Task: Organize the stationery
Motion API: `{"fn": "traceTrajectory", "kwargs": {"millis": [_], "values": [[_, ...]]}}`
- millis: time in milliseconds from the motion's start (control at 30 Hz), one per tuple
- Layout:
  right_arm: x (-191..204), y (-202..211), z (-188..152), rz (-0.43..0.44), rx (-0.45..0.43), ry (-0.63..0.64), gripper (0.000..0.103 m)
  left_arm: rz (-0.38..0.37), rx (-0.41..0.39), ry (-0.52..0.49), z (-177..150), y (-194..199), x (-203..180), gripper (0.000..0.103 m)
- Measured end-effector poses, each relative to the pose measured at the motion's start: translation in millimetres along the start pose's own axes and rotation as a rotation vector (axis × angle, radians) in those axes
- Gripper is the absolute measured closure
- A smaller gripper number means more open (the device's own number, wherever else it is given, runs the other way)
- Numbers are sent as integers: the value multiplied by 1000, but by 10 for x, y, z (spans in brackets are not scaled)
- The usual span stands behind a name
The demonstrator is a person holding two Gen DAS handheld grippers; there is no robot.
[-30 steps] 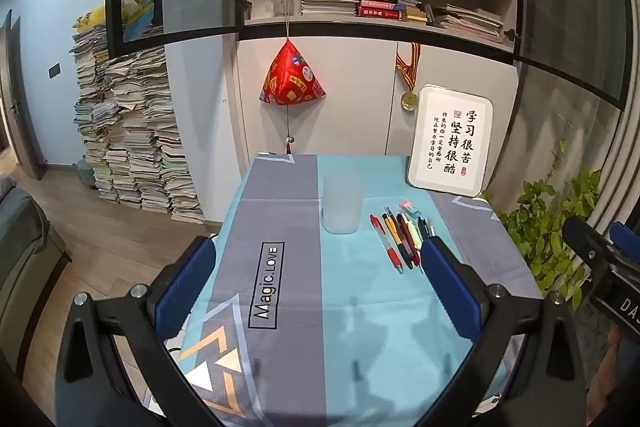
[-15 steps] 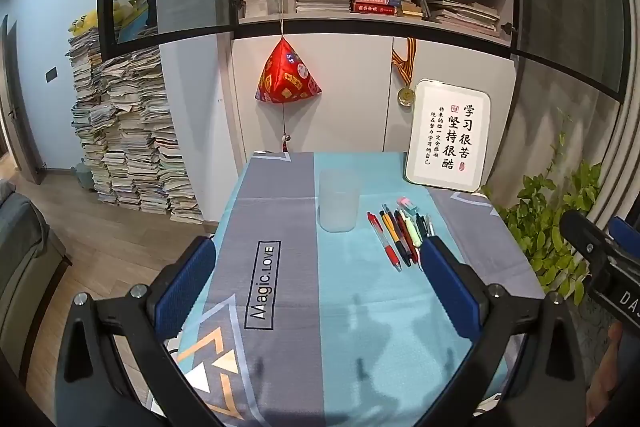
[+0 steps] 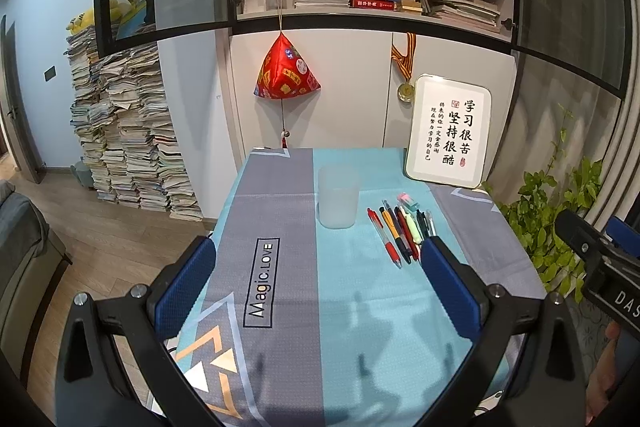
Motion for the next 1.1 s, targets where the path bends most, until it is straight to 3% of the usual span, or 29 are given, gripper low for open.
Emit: {"fn": "traceTrajectory", "kwargs": {"millis": [1100], "values": [[19, -137, -67, -5, 20, 3, 2, -4, 14, -5, -27, -68, -33, 1]]}}
Point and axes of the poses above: each gripper's, at about its wrist camera, not at the fingertips, and y roughly against the way its jaws point, x to its left, z to its top, the point moved 9 cm from there along -y, roughly the way its jaws point, and after that the axes turned 13 degrees about x, right-handed, at the moved point
